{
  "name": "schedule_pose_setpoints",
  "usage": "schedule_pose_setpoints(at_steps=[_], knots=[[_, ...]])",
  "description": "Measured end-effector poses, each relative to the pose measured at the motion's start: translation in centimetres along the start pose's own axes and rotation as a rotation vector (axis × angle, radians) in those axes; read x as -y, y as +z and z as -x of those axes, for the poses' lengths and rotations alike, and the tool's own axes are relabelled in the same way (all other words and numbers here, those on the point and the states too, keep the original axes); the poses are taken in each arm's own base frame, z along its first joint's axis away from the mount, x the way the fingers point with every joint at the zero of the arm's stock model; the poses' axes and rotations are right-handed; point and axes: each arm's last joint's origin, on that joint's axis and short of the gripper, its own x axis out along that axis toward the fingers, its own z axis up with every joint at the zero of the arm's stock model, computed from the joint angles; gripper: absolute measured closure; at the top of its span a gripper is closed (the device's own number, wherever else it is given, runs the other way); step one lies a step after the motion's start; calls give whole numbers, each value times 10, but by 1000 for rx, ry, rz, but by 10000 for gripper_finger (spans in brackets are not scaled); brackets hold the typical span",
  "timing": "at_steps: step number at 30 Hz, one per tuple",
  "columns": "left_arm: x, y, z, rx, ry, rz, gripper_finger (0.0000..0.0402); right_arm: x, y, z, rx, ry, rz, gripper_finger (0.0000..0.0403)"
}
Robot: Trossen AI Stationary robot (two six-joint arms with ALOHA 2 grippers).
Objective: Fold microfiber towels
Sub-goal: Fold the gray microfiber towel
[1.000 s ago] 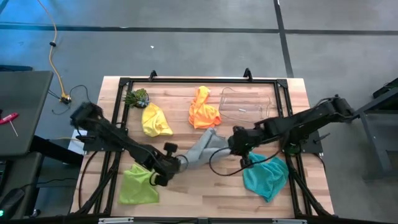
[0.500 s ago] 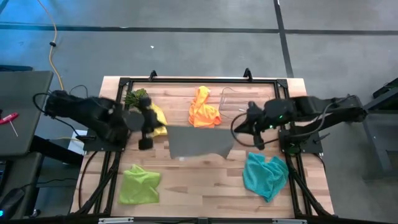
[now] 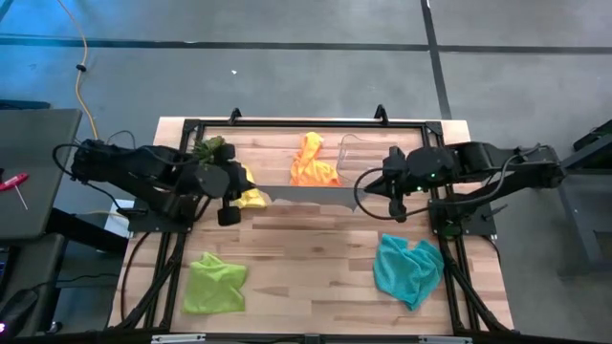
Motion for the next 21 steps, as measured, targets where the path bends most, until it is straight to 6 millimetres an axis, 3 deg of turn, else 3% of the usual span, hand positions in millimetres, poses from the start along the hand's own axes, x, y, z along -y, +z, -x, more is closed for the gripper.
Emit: schedule_pose_setpoints(at_steps=[8,21], knots=[[26,-15,-29,-97,-26,19,402,-4,-31,-34,-147,41,-41,403],[110,-61,-99,-248,-301,115,402,-38,-104,-81,-229,242,-202,403]])
